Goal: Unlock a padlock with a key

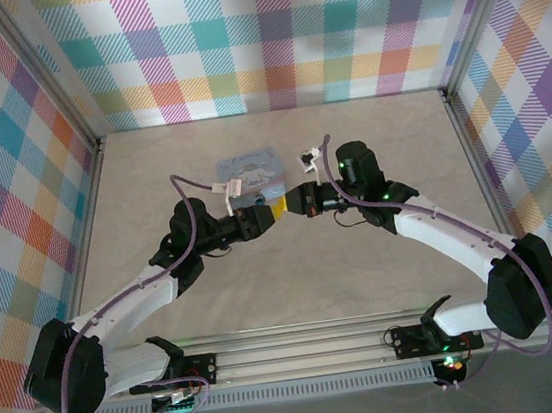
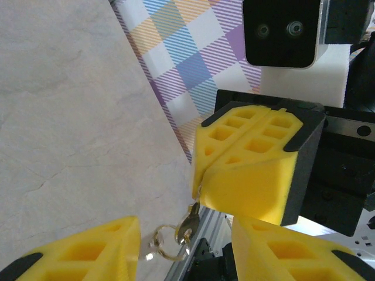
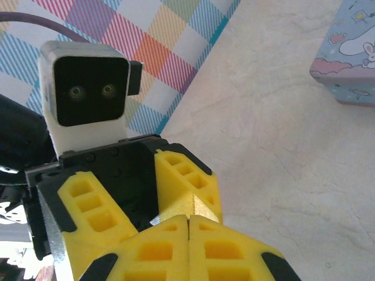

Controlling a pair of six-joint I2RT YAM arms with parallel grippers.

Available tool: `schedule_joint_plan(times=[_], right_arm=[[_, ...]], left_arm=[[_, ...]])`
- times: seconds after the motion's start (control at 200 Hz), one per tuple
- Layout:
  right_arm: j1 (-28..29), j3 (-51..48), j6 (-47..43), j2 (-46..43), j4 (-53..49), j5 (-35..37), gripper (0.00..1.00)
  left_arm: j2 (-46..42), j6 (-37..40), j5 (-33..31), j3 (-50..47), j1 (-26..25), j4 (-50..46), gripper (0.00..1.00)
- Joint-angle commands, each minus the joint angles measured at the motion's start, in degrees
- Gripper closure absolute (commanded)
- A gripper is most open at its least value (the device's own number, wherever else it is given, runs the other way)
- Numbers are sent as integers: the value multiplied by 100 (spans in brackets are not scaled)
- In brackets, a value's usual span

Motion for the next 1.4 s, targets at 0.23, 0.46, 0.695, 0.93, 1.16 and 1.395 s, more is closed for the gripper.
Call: schedule_joint_plan(times=[0.23, 0.46, 0.695, 0.93, 1.16, 1.395], right_arm=[[22, -153, 431, -178, 605, -44, 100], [17, -260, 520, -251, 750, 32, 98], [-350, -11, 268, -550, 168, -622, 59], [-417, 246, 227, -303, 42, -1380, 51], [-263, 230, 391, 4, 431, -1474, 54], [-50, 334, 82, 166, 186, -1273, 64]], left_arm=[[-87, 158, 35, 61, 79, -141, 74], [-303, 767, -88, 270, 91, -870, 100], [-728, 1837, -224, 527, 109, -1974, 100], [-751, 2187, 36, 770, 127, -2330, 100], [-550, 1809, 196, 793, 136, -2089, 100], [-470, 1495, 306, 791, 136, -1930, 100]])
